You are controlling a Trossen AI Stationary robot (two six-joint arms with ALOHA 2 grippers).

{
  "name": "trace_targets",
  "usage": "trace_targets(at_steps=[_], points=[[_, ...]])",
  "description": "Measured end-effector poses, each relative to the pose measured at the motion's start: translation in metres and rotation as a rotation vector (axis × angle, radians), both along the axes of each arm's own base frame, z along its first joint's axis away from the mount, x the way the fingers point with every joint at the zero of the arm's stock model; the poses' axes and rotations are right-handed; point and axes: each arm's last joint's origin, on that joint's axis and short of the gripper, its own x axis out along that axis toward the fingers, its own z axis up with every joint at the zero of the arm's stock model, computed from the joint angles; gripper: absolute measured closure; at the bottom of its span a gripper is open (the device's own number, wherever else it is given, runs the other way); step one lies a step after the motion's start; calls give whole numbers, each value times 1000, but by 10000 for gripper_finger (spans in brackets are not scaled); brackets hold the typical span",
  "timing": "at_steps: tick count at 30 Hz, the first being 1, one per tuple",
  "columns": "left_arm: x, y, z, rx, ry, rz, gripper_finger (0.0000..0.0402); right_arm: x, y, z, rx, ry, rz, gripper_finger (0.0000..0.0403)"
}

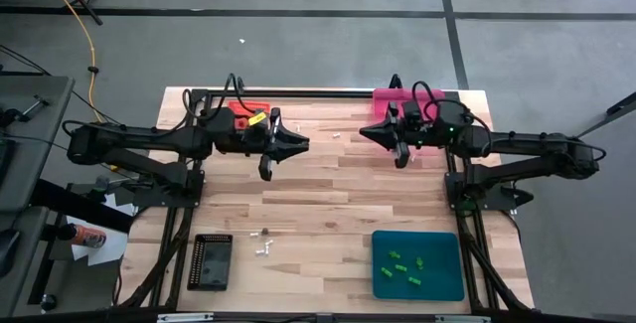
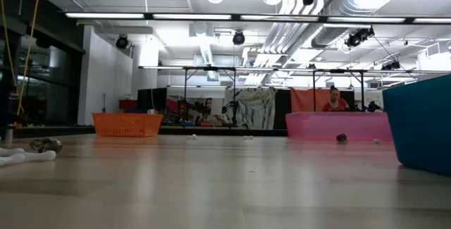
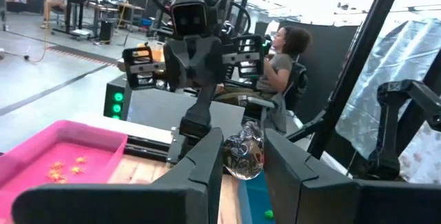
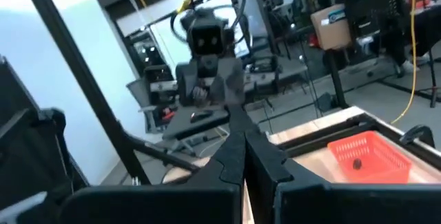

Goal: Sort Halloween decoration
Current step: Put the top left black skull toy into the orange bin

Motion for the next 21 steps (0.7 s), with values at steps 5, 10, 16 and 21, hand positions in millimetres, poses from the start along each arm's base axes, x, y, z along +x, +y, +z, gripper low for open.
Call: trace_targets(at_steps=[5,10,16,21], points=[[0,0,0,-6,0,0,332,8,-1,-7,15,29,1,402],[-2,13,17,-82,6,77,332,14,-3,-13,36,57,-4,402],[-26,72,42,-39,355,454,332,17,-5,-16,62,66,-44,402],[-55,130,9,-178,707,747,332,17,-6,-16,64,65,-81,402]])
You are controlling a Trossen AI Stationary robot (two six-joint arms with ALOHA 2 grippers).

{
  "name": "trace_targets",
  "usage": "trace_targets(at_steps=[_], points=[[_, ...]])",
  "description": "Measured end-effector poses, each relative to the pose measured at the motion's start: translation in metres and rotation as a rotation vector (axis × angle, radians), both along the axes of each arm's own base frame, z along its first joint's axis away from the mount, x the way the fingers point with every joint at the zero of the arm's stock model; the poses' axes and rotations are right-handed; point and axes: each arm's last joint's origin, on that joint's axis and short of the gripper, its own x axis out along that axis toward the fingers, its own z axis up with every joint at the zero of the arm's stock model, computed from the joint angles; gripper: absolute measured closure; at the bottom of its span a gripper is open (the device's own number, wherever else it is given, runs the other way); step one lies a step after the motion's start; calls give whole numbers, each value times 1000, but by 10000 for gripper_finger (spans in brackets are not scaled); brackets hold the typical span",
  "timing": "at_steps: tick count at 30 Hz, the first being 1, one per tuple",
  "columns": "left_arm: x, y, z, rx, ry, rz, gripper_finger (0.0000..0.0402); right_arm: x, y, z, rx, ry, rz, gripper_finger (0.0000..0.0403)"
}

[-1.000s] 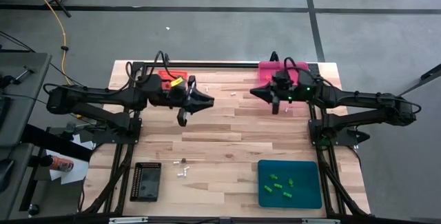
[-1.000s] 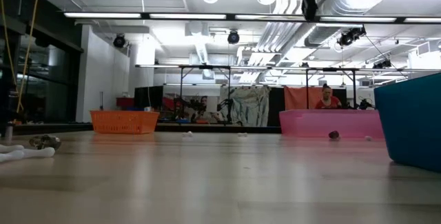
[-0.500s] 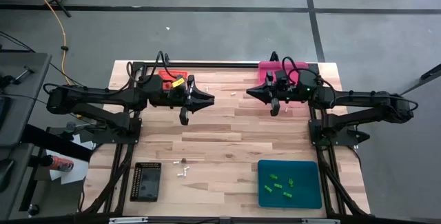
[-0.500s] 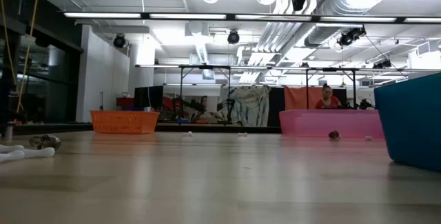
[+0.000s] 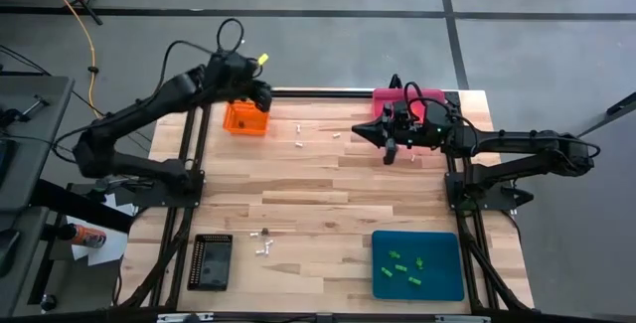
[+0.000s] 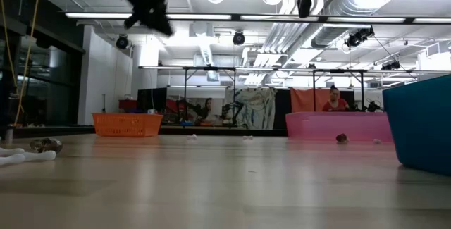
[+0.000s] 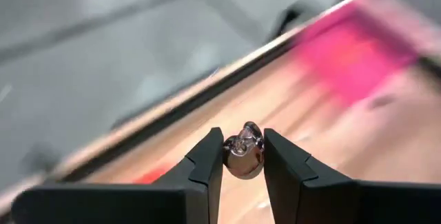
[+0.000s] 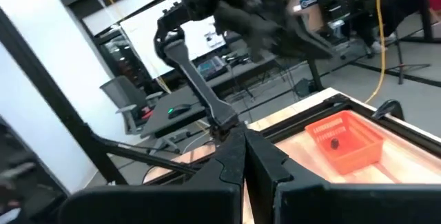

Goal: Sort Halloween decoration
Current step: Put the top left black skull toy into the orange bin

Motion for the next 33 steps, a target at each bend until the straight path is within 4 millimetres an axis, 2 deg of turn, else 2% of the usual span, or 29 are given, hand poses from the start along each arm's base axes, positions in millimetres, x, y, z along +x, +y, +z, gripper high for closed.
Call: trace_targets(at_steps=[4,7,10,13,19,25,33], points=[[-17,30,-51,-184,178,164,332,0,-1,0,2,0,-21,402],[-23,43,-85,-274,231,248,332,0,-1,0,2,0,-21,402],[-27,49,-116,-358,297,290,332,0,-1,0,1,0,-21,402],[-25,53,-134,-396,342,297,332,0,-1,0,1,0,-22,402],[-22,58,-157,-444,419,284,332,0,-1,0,1,1,-22,402],[-20,60,-165,-458,449,272,328,0,-1,-1,3,10,-22,402],[-21,58,-158,-441,429,272,258,0,-1,-3,8,34,-22,402]])
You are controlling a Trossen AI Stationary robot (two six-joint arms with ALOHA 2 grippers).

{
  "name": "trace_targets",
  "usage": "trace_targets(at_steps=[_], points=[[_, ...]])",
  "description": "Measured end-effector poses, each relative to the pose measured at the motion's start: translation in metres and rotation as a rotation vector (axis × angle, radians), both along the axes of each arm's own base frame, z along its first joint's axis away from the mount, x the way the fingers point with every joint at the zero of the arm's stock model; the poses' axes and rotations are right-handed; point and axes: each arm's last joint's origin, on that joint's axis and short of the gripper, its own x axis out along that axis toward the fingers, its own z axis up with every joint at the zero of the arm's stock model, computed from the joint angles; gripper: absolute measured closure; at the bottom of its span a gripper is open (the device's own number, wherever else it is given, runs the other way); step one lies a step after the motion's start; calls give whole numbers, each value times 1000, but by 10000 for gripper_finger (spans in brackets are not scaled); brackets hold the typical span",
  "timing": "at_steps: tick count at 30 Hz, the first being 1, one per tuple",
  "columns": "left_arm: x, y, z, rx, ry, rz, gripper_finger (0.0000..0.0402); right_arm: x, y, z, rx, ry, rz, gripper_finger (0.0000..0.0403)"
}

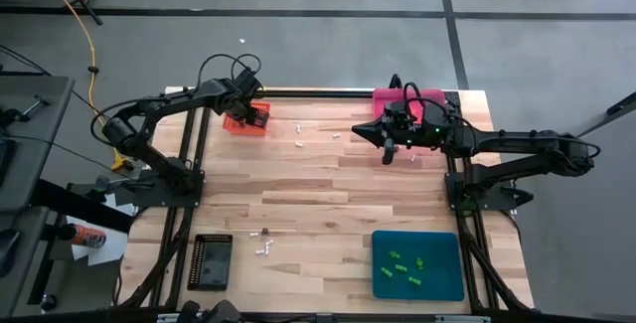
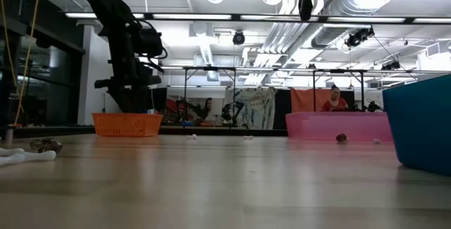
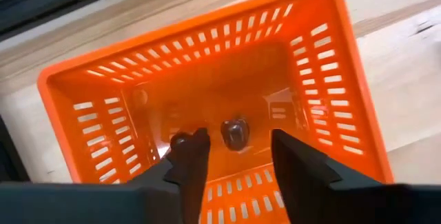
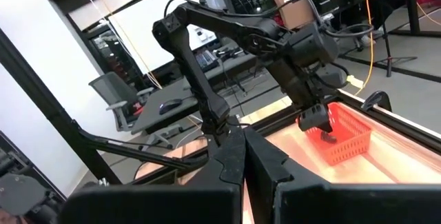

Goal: Sort Halloween decoration
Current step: Put the top left black skull toy into the orange bin, then put the top black skull toy into the orange bin

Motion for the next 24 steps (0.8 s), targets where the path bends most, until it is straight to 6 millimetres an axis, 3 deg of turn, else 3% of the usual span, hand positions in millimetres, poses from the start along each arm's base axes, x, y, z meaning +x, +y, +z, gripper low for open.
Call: trace_targets(at_steps=[5,9,12,17,21,24], points=[[-1,-2,6,7,-12,6,213,0,0,0,0,0,0,402],[0,-3,31,50,-160,7,194,0,-3,8,43,66,-51,402],[4,-11,60,170,-370,-33,190,2,-8,24,35,301,-175,402],[8,-42,102,358,-667,-182,192,5,-18,31,53,698,-374,400],[6,-71,116,392,-806,-252,192,2,-22,0,126,971,-448,374],[5,-89,117,372,-864,-280,194,-7,-21,-31,204,1094,-532,330]])
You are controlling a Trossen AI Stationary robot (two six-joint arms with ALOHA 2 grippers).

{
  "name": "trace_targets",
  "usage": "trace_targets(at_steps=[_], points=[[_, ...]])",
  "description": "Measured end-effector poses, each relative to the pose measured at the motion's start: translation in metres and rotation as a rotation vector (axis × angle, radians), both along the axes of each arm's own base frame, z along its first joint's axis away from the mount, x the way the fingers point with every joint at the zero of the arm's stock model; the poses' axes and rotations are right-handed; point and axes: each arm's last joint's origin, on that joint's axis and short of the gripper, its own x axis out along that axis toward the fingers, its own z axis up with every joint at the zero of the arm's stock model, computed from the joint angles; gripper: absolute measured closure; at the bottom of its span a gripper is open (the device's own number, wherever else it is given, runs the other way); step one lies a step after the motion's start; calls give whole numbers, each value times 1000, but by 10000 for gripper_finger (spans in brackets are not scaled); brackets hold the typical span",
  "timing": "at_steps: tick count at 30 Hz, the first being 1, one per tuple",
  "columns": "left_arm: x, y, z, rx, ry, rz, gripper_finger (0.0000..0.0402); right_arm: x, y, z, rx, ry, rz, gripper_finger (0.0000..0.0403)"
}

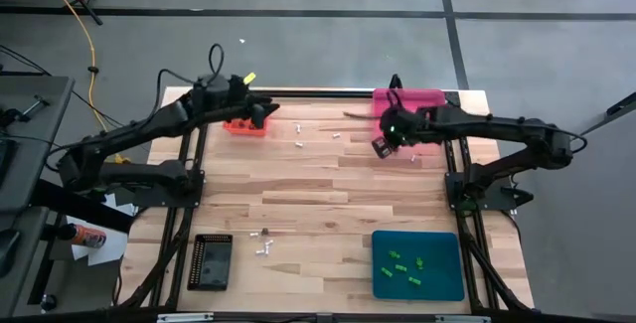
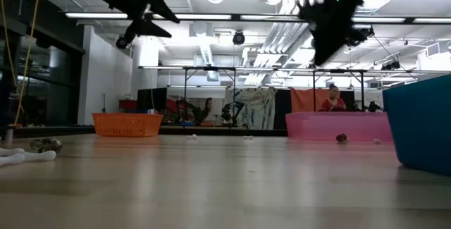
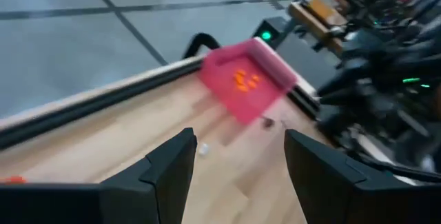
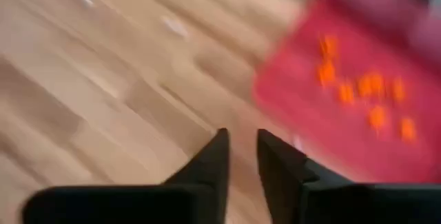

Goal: Sort Halloween decoration
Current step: Put the top black skull toy into the orange bin

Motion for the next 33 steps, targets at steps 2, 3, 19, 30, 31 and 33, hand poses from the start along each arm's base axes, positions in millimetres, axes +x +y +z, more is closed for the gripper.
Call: trace_targets(at_steps=[2,3,19,30,31,33], points=[[-1,-9,-1,-13,-22,-21,194,-7,2,-24,58,44,-91,292],[-1,-13,-1,-26,-28,-28,194,-11,3,-35,86,59,-148,272],[1,-24,-1,-75,-79,-48,194,-9,-32,-115,156,89,-592,148],[1,-25,-1,-91,-84,-49,194,1,-39,-146,195,139,-674,157],[1,-25,-1,-91,-84,-49,194,2,-39,-147,194,144,-676,163],[1,-25,-1,-91,-84,-49,194,3,-39,-149,194,146,-682,179]])
